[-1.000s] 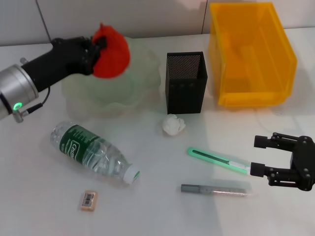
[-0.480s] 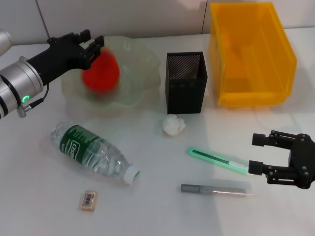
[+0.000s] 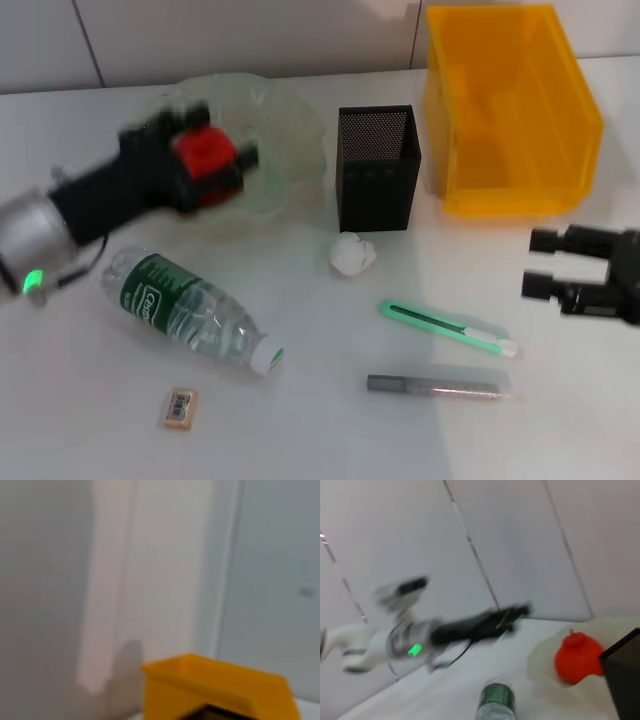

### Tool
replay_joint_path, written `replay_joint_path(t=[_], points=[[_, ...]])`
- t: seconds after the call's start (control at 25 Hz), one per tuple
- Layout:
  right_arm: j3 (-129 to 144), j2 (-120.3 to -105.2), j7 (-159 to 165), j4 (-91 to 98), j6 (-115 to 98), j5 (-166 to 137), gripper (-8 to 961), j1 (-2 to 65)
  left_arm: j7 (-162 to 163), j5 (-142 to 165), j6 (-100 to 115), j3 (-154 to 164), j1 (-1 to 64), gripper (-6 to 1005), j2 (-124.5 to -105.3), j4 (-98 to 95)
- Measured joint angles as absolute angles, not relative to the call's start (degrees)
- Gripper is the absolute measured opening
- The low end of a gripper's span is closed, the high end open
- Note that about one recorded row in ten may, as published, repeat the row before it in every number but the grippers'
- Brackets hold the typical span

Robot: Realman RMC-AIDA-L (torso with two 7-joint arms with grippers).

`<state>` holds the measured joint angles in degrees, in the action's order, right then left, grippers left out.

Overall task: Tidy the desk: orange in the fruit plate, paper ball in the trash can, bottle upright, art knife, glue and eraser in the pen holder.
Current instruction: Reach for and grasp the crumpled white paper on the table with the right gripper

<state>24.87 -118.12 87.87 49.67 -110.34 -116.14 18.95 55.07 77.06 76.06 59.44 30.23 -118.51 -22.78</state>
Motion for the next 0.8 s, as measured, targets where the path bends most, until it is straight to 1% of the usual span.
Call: replay_joint_path(t=[0.04, 0.16, 0.2, 0.24, 0.36, 0.4, 0.44, 0.6, 0.8], points=[[24.9, -118.12, 87.9, 49.7, -110.3, -116.1, 775, 18.9, 55.1, 77.1, 76.1, 59.4, 30.2, 701, -118.51, -22.8], [26.3, -118.42, 95.8, 56.2, -110.9, -116.3, 774, 21.0, 53.2, 76.9, 78.9, 65.4, 25.3, 828, -118.77, -25.4], [29.1, -118.38, 102.6, 60.6, -110.8, -116.9, 774, 22.9, 53.0, 76.8, 81.2, 67.9, 23.4, 870, -118.7, -26.2], [29.1, -118.38, 102.6, 60.6, -110.8, -116.9, 774, 22.9, 53.0, 76.8, 81.2, 67.9, 23.4, 870, -118.7, -26.2], [34.2, -118.17, 112.4, 67.1, -109.5, -119.3, 774, 25.9, 53.0, 77.1, 83.4, 70.5, 21.8, 869, -118.43, -26.4], [37.9, -118.16, 118.6, 70.7, -108.7, -122.1, 774, 28.3, 53.0, 77.2, 83.7, 71.7, 21.2, 869, -118.36, -26.5], [37.9, -118.16, 118.6, 70.7, -108.7, -122.1, 774, 28.3, 53.0, 77.2, 83.7, 71.7, 21.2, 869, -118.36, -26.5], [47.4, -118.92, 132.1, 78.6, -107.5, -130.9, 774, 33.3, 53.2, 77.2, 83.5, 72.1, 20.4, 869, -118.35, -26.4], [58.6, -119.21, 141.6, 85.7, -107.1, -135.9, 774, 35.2, 52.9, 77.2, 83.3, 72.1, 19.7, 869, -118.37, -26.1]])
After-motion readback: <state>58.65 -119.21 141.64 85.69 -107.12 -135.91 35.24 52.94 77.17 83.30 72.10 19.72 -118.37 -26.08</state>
